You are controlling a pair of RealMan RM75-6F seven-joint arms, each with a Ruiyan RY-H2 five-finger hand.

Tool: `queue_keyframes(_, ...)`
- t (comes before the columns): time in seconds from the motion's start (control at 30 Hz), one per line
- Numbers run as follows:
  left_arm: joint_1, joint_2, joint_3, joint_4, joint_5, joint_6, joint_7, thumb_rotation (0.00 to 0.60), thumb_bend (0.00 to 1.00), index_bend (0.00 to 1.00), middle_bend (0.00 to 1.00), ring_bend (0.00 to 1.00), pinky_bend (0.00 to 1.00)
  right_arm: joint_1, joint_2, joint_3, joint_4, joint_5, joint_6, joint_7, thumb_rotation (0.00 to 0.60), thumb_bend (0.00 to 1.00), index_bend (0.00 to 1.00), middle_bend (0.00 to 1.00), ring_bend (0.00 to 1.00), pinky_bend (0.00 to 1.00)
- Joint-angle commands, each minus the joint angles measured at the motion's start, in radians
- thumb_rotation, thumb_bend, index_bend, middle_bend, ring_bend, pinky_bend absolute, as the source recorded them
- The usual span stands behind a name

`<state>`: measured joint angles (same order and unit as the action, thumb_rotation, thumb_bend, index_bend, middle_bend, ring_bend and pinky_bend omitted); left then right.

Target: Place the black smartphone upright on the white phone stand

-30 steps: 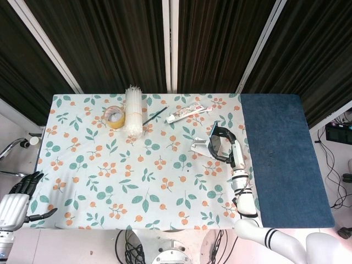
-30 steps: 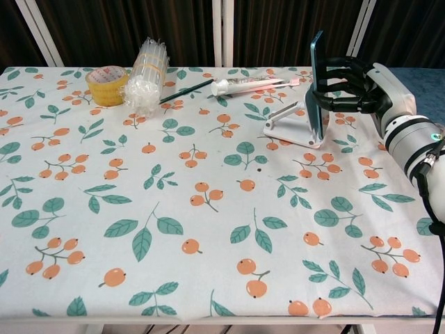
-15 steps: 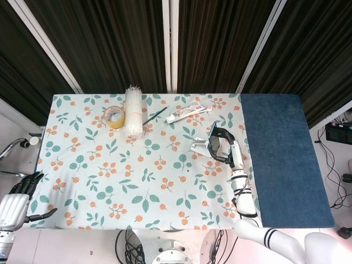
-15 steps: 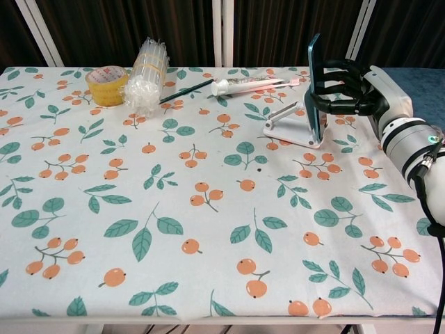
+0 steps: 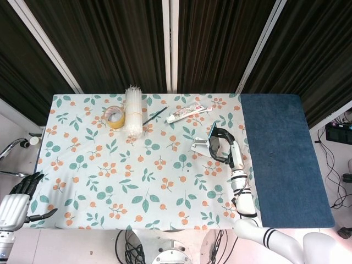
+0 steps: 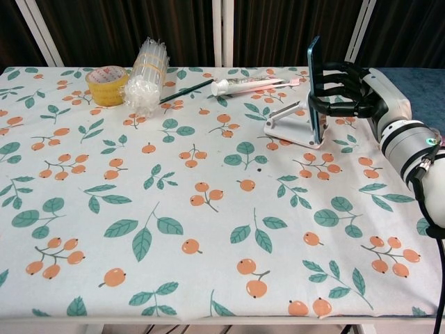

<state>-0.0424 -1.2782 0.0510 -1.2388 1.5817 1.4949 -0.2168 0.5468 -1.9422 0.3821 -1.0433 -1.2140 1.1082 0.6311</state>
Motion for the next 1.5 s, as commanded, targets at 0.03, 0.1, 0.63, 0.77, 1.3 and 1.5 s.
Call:
queue_keyframes(0.03, 0.001, 0.000, 0.000, 0.001, 0.000, 0.000, 0.000, 0.313, 0.05, 0.07, 0.05, 0.08, 0.22, 0.000, -0.001, 0.000, 0.004, 0.000, -0.001, 0.001, 0.600, 0.34, 0.65, 0.30, 0.27, 0.00)
queue_keyframes(0.1, 0.001, 0.001, 0.000, 0.001, -0.001, 0.001, 0.000, 0.314, 0.05, 0.07, 0.05, 0.08, 0.22, 0.000, -0.002, -0.001, 0.007, -0.001, -0.003, 0.002, 0.600, 0.34, 0.65, 0.30, 0.27, 0.00)
queue_keyframes(0.63, 0.000, 0.002, -0.001, 0.001, 0.000, 0.000, 0.001, 0.314, 0.05, 0.07, 0.05, 0.08, 0.22, 0.003, 0.031, -0.054, 0.004, -0.068, -0.021, 0.045, 0.600, 0.19, 0.04, 0.04, 0.01, 0.00)
queue_keyframes(0.77, 0.001, 0.003, -0.001, 0.000, 0.000, 0.001, 0.002, 0.315, 0.05, 0.07, 0.05, 0.08, 0.22, 0.001, 0.028, -0.057, 0.009, -0.072, -0.014, 0.054, 0.600, 0.18, 0.00, 0.01, 0.00, 0.00)
queue_keyframes(1.3, -0.002, 0.011, -0.006, -0.019, 0.004, 0.009, 0.018, 0.313, 0.05, 0.07, 0.05, 0.08, 0.22, -0.086, 0.157, -0.156, -0.094, -0.238, 0.184, 0.052, 0.600, 0.10, 0.00, 0.00, 0.00, 0.00)
queue_keyframes(1.5, 0.002, 0.024, -0.008, -0.043, 0.000, 0.014, 0.045, 0.317, 0.05, 0.07, 0.05, 0.08, 0.22, -0.223, 0.360, -0.277, -0.118, -0.419, 0.451, -0.173, 0.600, 0.09, 0.00, 0.00, 0.00, 0.00)
